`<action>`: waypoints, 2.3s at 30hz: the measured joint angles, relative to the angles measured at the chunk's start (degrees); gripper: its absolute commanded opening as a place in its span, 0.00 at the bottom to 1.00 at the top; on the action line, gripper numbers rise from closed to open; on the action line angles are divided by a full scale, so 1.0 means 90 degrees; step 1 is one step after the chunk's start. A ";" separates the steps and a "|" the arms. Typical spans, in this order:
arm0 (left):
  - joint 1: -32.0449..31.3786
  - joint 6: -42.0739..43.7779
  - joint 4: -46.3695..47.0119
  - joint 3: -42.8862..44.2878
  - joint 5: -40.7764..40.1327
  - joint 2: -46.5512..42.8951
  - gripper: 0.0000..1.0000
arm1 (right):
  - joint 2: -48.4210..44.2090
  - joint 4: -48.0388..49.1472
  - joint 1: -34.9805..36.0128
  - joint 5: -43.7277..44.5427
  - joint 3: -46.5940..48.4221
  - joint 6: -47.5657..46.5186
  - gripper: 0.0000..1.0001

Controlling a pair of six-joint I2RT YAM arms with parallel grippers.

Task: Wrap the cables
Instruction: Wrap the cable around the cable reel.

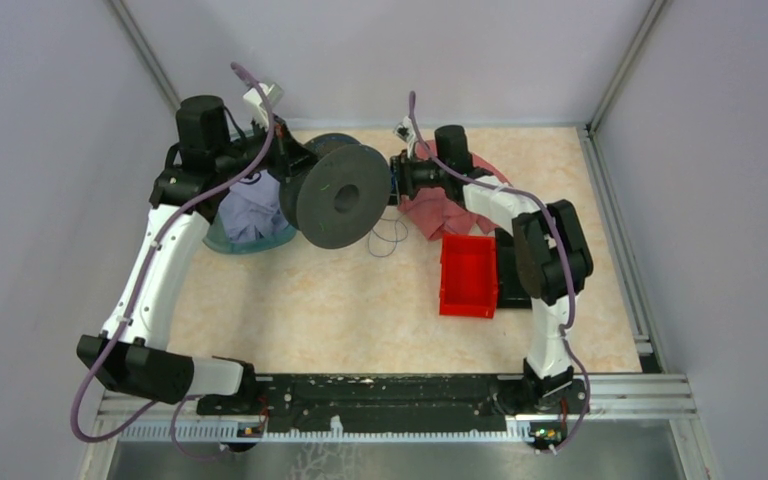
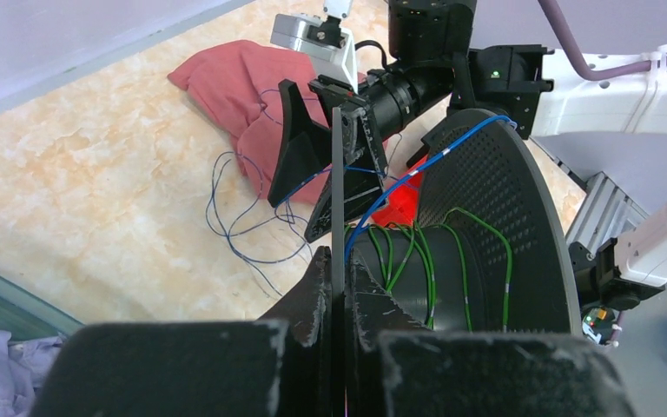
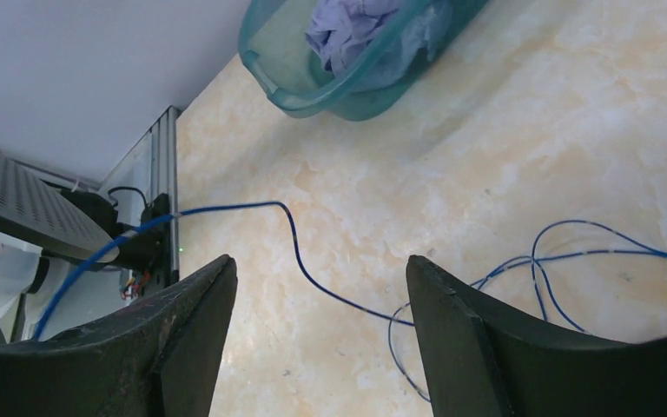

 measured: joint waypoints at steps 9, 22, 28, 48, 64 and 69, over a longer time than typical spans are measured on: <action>0.0075 -0.0211 0.0107 0.0000 0.0109 0.0000 0.00 | 0.0136 0.0554 0.0124 -0.0124 0.0002 0.0355 0.45; 0.0350 -0.0500 0.0372 -0.0066 -0.0189 -0.0024 0.00 | 0.0270 0.0775 0.0131 -0.0036 -0.0231 0.0500 0.00; 0.0498 -0.0498 0.0476 -0.0299 -0.0510 -0.0136 0.00 | 0.0226 0.0202 -0.0027 0.0369 -0.0408 0.0228 0.00; 0.0712 -0.0559 0.0809 -0.0831 -0.1047 -0.0427 0.01 | -0.0840 -0.0746 -0.0636 0.1474 -0.0976 -0.0789 0.00; 0.0891 -0.0928 0.1200 -0.1042 -0.0376 -0.0423 0.00 | -0.1025 -0.0646 -0.0636 0.1887 -0.1360 -0.1052 0.00; 0.0899 -0.1076 0.1212 -0.1042 -0.0503 -0.0420 0.01 | -0.1025 -0.0595 -0.0597 0.1926 -0.1382 -0.1039 0.00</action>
